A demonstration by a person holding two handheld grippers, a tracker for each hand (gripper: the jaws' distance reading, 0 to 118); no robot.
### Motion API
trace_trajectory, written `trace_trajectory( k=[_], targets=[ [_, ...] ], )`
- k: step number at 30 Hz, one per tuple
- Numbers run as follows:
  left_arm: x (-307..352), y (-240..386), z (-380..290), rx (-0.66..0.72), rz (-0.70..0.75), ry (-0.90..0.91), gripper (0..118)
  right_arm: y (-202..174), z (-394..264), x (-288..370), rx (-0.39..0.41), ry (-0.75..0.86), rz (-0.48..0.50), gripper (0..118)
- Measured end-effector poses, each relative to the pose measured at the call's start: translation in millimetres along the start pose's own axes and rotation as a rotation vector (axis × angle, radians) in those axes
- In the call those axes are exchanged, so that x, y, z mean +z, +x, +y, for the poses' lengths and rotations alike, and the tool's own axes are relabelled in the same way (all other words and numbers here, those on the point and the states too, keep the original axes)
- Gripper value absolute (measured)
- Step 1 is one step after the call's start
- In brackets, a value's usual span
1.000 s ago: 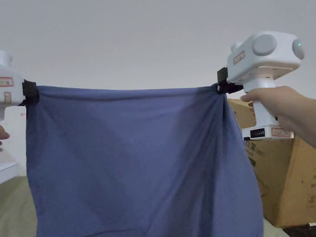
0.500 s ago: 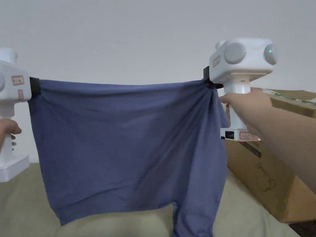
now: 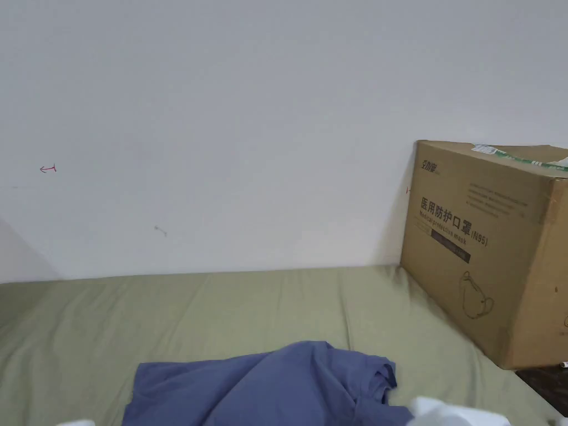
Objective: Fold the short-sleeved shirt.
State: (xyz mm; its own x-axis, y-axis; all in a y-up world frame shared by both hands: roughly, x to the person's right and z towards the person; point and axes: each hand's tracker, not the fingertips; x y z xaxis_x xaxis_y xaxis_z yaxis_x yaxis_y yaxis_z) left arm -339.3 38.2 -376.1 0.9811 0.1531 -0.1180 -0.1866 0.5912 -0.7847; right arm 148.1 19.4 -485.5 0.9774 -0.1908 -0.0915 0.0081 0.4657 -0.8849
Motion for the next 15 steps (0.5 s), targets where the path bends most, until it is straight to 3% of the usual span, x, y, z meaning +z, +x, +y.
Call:
trace_trajectory(
  k=[3, 7, 15],
  targets=[
    [21.4, -4.3, -41.4, -0.061, -0.013, -0.046, 0, 14.2, -51.3, 23.1, 0.124, -0.024, 0.035, 1],
    [65.7, -12.6, -82.6, -0.084, -0.009, -0.054, 0, 36.8, -104.3, 77.6, 0.083, -0.006, 0.102, 1],
    [132.7, -9.0, -141.0, -0.085, -0.037, -0.103, 0, 47.4, -177.6, 138.3, 0.058, 0.017, 0.102, 1]
  ],
)
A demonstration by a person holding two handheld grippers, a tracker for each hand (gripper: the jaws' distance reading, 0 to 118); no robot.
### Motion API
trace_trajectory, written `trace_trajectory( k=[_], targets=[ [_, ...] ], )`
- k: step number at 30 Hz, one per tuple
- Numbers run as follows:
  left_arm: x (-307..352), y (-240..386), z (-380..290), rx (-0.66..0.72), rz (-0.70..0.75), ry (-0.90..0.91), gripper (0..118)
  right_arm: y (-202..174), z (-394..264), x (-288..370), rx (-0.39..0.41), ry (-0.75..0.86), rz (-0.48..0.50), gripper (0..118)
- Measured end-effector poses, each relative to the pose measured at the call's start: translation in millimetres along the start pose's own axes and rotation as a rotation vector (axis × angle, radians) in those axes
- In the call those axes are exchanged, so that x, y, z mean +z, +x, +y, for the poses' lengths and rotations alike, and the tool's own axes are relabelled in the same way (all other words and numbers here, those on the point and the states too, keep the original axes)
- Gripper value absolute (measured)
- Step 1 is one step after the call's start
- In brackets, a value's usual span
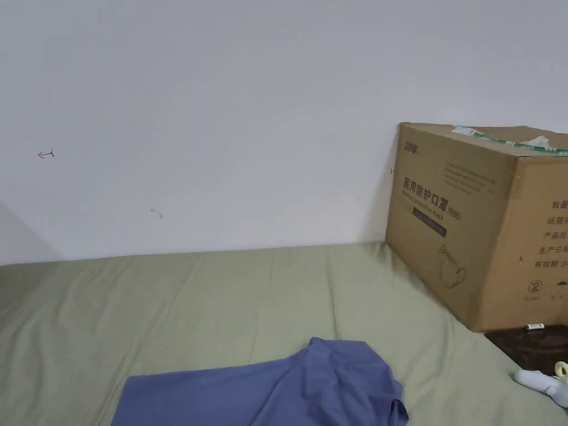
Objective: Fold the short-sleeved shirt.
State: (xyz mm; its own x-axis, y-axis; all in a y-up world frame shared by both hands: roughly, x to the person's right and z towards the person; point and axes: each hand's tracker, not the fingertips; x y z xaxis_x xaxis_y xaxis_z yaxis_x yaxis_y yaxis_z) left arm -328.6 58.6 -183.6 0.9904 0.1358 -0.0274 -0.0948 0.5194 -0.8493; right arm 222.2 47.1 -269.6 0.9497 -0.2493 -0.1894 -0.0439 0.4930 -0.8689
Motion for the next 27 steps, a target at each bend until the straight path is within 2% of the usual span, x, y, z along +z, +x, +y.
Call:
trace_trajectory(
  k=[3, 6, 7, 8, 10, 11, 12, 13, 14, 15, 16, 17, 19, 22, 24, 27],
  targets=[
    [7.8, 2.0, -11.6, 0.075, -0.033, -0.013, 0, -6.9, -12.2, 2.6, -0.016, -0.019, -0.01, 1],
    [6.6, 2.4, -14.0, 0.137, -0.073, -0.001, 1, -12.7, -14.7, 3.9, 0.033, -0.024, -0.039, 1],
    [6.8, 3.7, -13.4, 0.128, -0.062, 0.004, 8, -11.5, -12.9, 3.3, 0.032, -0.019, -0.043, 2],
    [8.1, 5.5, -11.9, 0.123, -0.04, 0.023, 24, -11.9, -10.9, 5.3, 0.022, -0.009, -0.044, 3],
    [12.8, 8.8, -9.5, 0.125, -0.004, 0.075, 42, -12.3, -6.1, 10.6, -0.038, 0.028, -0.023, 4],
    [16.1, 9.2, -7.4, 0.136, -0.016, 0.103, 61, -10.4, -2.5, 13.3, -0.058, 0.054, -0.009, 7],
    [18.6, 10.1, -5.5, 0.155, -0.036, 0.133, 86, -11.3, -1.4, 16.7, -0.07, 0.082, -0.004, 8],
    [18.8, 8.2, -3.5, 0.196, -0.069, 0.138, 104, -12.6, 1.5, 18.6, -0.081, 0.081, -0.011, 13],
    [17.0, 6.5, -1.3, 0.242, -0.126, 0.095, 102, -13.1, 4.4, 18.7, -0.067, 0.068, -0.008, 40],
    [19.0, 6.4, -1.3, 0.253, -0.18, 0.132, 102, -14.3, 5.0, 19.6, -0.062, 0.076, -0.006, 81],
    [23.3, 9.0, -0.3, 0.256, -0.198, 0.199, 102, -17.3, 5.3, 20.9, -0.04, 0.107, -0.021, 113],
    [26.4, 13.5, 3.3, 0.239, -0.167, 0.225, 102, -20.1, 5.7, 20.4, -0.029, 0.113, -0.036, 117],
    [32.4, 22.4, 9.3, 0.184, -0.145, 0.263, 102, -26.3, 3.0, 24.3, -0.026, 0.139, -0.007, 117],
    [39.1, 35.2, 18.3, 0.133, -0.133, 0.292, 102, -33.0, 8.8, 32.7, -0.011, 0.188, -0.038, 117],
    [45.4, 42.9, 26.3, 0.115, -0.13, 0.329, 103, -38.1, 20.7, 48.6, 0.015, 0.26, -0.006, 117],
    [54.7, 48.4, 46.6, 0.134, -0.171, 0.429, 102, -45.7, 40.8, 68.4, -0.034, 0.403, 0.101, 116]
  ],
)
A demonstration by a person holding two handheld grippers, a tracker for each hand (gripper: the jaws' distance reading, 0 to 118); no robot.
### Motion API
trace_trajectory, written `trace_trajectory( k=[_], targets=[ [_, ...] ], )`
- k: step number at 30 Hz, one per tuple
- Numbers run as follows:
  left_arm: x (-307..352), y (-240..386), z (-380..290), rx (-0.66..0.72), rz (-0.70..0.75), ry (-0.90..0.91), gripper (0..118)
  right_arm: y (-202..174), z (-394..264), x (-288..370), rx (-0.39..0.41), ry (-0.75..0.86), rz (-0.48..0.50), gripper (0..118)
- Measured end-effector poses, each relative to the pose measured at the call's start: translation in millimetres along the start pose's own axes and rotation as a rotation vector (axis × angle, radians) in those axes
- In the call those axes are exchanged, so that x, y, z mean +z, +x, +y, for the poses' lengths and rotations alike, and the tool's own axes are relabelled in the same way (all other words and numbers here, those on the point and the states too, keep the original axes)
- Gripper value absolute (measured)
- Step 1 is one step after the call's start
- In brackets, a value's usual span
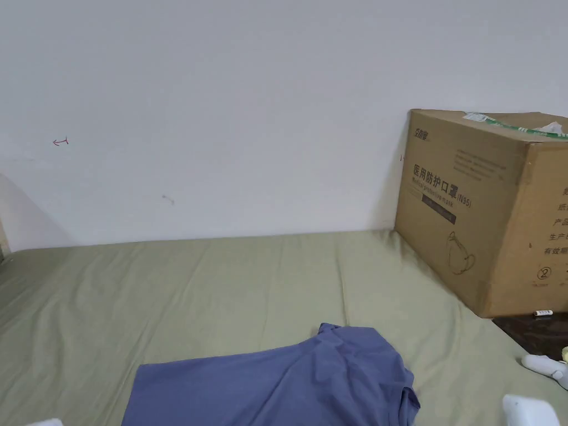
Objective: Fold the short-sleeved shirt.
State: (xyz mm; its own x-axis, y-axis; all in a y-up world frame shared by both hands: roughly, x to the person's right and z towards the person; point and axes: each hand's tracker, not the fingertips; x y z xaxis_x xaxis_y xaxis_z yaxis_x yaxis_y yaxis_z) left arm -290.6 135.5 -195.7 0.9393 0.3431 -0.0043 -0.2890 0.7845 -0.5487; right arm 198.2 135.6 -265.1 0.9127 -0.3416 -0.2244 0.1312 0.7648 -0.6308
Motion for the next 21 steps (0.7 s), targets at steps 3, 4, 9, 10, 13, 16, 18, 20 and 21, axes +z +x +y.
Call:
trace_trajectory(
  k=[3, 4, 9, 10, 13, 16, 18, 20, 21],
  targets=[
    [-18.7, -0.4, 30.9, 0.079, -0.06, 0.042, 81, -1.4, 45.8, -15.2, -0.07, 0.01, 0.13, 116],
    [-25.8, -0.6, 38.7, 0.076, -0.058, 0.04, 59, -3.4, 57.8, -23.6, -0.07, -0.023, 0.159, 113],
    [-82.9, 0.1, 85.8, -0.058, 0.025, 0.034, 0, -18.7, 117.0, -59.4, 0.1, 0.121, 0.023, 0],
    [-91.9, -2.4, 93.3, -0.067, 0.027, 0.042, 0, -18.5, 126.0, -66.0, 0.107, 0.145, -0.004, 0],
    [-138.6, -18.8, 123.5, -0.109, 0.08, -0.002, 0, -6.6, 149.7, -101.0, 0.006, 0.152, -0.014, 0],
    [-207.4, -57.7, 149.8, -0.096, 0.169, -0.171, 0, 2.1, 160.6, -138.7, 0.003, 0.129, 0.005, 0],
    [-257.5, -86.6, 154.1, -0.103, 0.212, -0.268, 0, 5.0, 166.5, -164.4, 0.0, 0.09, -0.004, 0],
    [-296.7, -109.2, 150.8, -0.13, 0.239, -0.312, 7, 13.1, 165.8, -187.5, 0.001, 0.055, -0.03, 0],
    [-314.2, -120.4, 146.8, -0.128, 0.256, -0.324, 24, 16.0, 164.3, -194.8, -0.003, 0.052, -0.015, 0]
  ],
)
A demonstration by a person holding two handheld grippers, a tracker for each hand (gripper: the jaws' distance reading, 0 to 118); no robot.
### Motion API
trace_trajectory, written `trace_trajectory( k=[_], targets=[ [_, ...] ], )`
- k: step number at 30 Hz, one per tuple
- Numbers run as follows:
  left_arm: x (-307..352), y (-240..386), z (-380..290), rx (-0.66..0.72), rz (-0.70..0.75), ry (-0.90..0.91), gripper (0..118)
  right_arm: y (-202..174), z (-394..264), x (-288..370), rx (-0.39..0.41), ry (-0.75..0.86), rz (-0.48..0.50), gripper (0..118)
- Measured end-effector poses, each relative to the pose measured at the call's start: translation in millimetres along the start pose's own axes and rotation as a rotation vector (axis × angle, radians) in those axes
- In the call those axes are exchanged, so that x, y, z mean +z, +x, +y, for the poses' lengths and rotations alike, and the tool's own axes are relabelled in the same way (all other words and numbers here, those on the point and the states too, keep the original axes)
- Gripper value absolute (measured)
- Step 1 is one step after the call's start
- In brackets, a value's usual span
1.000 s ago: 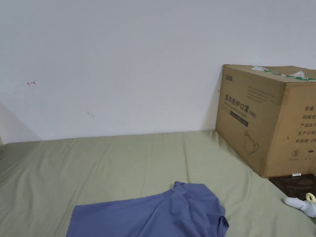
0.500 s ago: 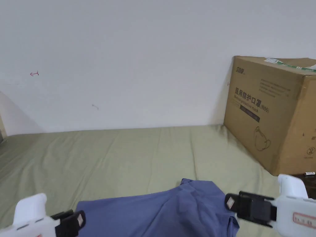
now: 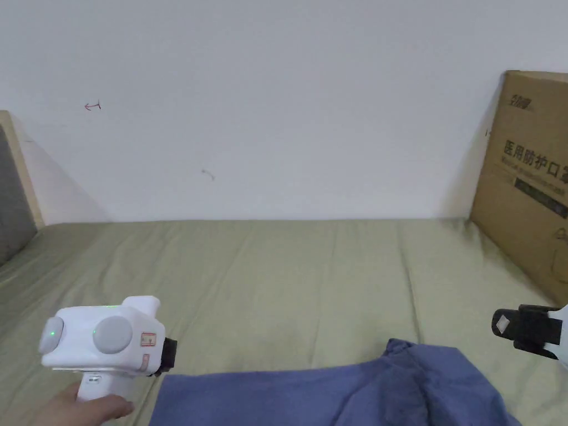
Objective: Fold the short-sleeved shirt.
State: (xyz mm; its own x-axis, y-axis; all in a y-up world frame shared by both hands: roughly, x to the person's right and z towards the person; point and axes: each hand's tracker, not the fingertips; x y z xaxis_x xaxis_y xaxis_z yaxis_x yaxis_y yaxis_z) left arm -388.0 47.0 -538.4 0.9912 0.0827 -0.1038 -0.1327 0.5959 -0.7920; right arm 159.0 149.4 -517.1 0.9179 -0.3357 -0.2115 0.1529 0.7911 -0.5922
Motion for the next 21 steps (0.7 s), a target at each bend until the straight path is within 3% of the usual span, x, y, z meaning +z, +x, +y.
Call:
trace_trajectory(
  k=[2, 3, 4, 5, 7, 11, 13, 14, 16, 17, 18, 19, 21],
  targets=[
    [-34.8, -9.5, -1.6, 0.019, 0.002, -0.035, 97, 3.7, -4.1, -12.9, -0.021, -0.034, 0.043, 0],
    [-53.0, -13.4, -3.4, 0.028, 0.017, -0.072, 105, 10.5, -7.2, -21.8, -0.014, -0.049, 0.031, 0],
    [-66.7, -15.5, -6.5, 0.033, 0.029, -0.098, 105, 10.1, -9.8, -26.7, 0.007, -0.068, 0.002, 0],
    [-77.2, -16.5, -10.9, 0.031, 0.026, -0.125, 116, 10.2, -12.8, -31.5, 0.035, -0.09, -0.018, 0],
    [-92.8, -15.5, -13.7, 0.013, 0.009, -0.101, 114, 20.1, -18.4, -41.5, 0.025, -0.108, 0.002, 0],
    [-109.2, -13.5, -22.1, -0.009, 0.029, -0.098, 116, 35.5, -25.4, -55.1, -0.056, -0.167, -0.009, 0],
    [-100.2, -12.4, -20.2, -0.004, 0.031, -0.09, 109, 39.3, -25.1, -60.0, -0.073, -0.188, -0.026, 0],
    [-92.5, -12.7, -20.3, -0.009, 0.028, -0.074, 91, 42.5, -23.8, -62.7, -0.086, -0.21, -0.028, 0],
    [-73.2, -14.9, -19.5, -0.044, -0.003, -0.01, 39, 58.4, -21.6, -71.9, -0.14, -0.225, 0.002, 0],
    [-62.1, -19.1, -19.5, -0.056, 0.007, -0.014, 2, 64.5, -18.7, -79.9, -0.154, -0.229, 0.006, 0],
    [-57.2, -17.6, -20.8, -0.029, -0.071, -0.043, 2, 70.7, -15.6, -89.5, -0.167, -0.239, -0.013, 0],
    [-52.3, -13.8, -24.4, -0.031, -0.045, -0.04, 2, 75.6, -12.9, -99.2, -0.168, -0.253, -0.049, 0],
    [-27.4, -15.5, -28.0, -0.069, -0.008, 0.007, 2, 77.3, -3.1, -129.1, -0.101, -0.309, -0.107, 0]
  ],
)
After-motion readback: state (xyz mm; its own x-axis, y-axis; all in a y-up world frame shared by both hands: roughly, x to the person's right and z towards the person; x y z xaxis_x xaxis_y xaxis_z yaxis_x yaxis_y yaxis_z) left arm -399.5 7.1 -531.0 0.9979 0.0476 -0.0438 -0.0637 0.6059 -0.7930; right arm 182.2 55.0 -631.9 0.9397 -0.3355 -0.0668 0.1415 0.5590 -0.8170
